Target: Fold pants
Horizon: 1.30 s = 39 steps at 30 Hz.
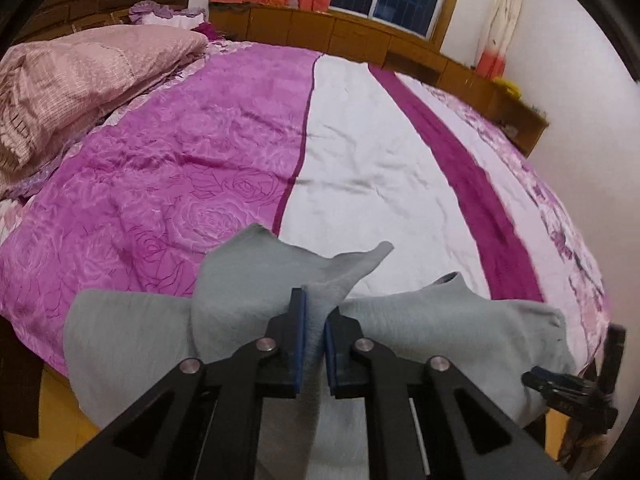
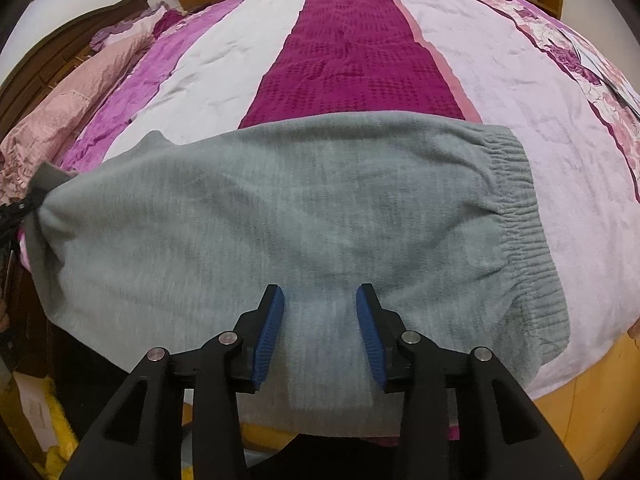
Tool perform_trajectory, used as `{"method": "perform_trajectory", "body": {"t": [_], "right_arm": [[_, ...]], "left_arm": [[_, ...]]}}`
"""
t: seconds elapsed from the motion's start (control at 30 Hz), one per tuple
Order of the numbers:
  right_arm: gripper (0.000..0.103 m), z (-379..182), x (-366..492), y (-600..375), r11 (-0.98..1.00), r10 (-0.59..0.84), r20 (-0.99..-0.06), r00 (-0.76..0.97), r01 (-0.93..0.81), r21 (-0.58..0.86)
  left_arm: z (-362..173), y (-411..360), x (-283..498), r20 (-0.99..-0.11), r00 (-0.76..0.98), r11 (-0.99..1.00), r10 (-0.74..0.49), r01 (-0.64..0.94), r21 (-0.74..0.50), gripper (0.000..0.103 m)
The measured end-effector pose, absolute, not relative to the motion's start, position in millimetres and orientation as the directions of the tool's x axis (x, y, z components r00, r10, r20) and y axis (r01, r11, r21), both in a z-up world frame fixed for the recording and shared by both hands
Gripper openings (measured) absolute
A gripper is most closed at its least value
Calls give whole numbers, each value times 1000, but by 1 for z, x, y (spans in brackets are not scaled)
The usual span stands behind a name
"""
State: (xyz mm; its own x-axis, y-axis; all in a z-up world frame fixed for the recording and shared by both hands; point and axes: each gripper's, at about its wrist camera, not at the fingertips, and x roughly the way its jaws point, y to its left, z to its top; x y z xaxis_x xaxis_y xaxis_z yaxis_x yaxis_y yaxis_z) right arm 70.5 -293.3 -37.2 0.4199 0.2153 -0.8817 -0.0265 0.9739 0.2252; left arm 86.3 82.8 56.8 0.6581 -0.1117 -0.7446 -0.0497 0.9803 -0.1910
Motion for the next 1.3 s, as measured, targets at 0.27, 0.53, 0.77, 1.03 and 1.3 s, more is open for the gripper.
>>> {"method": "perform_trajectory", "body": {"t": [0.27,0.53,0.77,1.03,1.3], "right_arm": [[34,-37,69,-289,977,205,-879,430,-42,208],[36,-38,69,-284,982,186,-882,433,-42,186],[37,-38,70,-278,988,154,-887,435,-45,150],[37,-39,71,-278,988,150,-887,436,-49,144],[38,-40,70,-278,989,150,-884,442,-59,138]], "left_arm": [[65,128,72,-721,692,960,-35,-177,-217,5],[55,191,18,-716,697,903,46,-335,-268,4],[2,223,-15,-770,637,830,22,-441,-342,4],[-24,222,-26,-798,600,839,53,-461,-291,4],[-24,233,-48,-807,584,821,86,-501,-275,3]]}}
